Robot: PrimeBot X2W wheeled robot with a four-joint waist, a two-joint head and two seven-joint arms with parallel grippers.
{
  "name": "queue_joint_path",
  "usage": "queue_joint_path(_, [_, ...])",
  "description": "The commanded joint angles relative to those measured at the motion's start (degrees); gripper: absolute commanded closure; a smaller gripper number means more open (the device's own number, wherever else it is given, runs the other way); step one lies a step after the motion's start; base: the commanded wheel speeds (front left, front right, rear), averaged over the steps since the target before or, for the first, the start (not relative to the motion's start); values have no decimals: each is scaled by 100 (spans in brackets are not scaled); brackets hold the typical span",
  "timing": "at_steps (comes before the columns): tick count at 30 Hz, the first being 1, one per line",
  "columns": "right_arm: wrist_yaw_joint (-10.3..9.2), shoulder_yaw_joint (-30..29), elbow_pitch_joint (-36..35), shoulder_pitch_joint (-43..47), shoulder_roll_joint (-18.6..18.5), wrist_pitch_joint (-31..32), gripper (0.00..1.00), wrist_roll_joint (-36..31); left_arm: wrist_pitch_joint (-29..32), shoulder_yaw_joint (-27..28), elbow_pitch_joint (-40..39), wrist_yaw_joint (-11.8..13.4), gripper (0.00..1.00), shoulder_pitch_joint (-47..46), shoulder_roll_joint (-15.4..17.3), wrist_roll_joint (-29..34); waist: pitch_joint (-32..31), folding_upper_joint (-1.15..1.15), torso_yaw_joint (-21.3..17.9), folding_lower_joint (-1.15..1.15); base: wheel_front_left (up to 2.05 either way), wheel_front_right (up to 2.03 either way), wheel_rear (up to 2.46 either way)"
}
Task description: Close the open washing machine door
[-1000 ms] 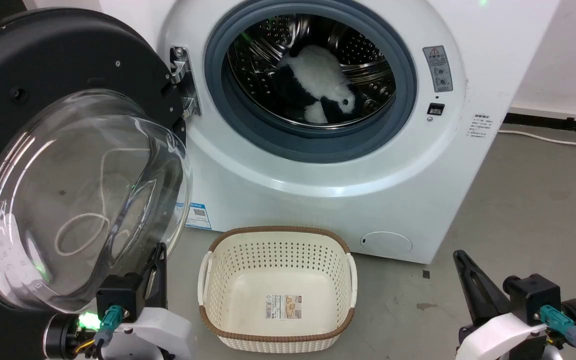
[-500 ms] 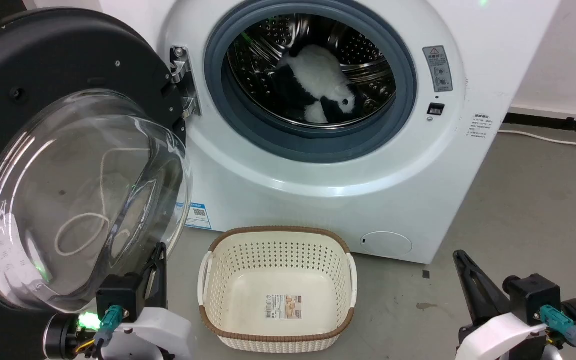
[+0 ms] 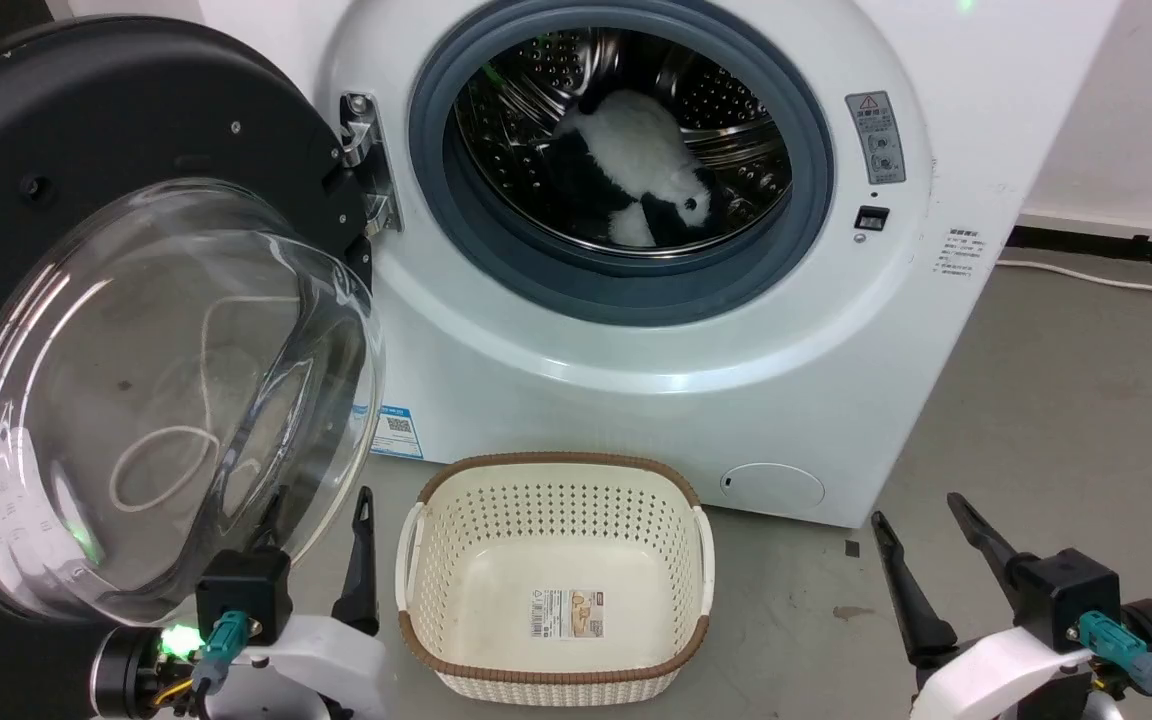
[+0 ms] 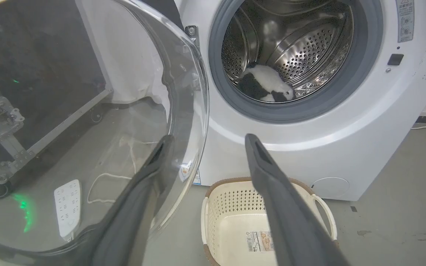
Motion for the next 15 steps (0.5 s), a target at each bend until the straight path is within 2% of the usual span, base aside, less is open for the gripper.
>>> queue_joint_path(1, [0,6,25,23,0,-51,0,72,-59,-24,12,6,0,19,0,-74,-1,0,1,0,0,0,0])
queue_joint_path(15, [1,43,148,57,0,-218,0,294,-228,-142,86,27,0,40,3,-263,-5,0,2,0,0,0,0])
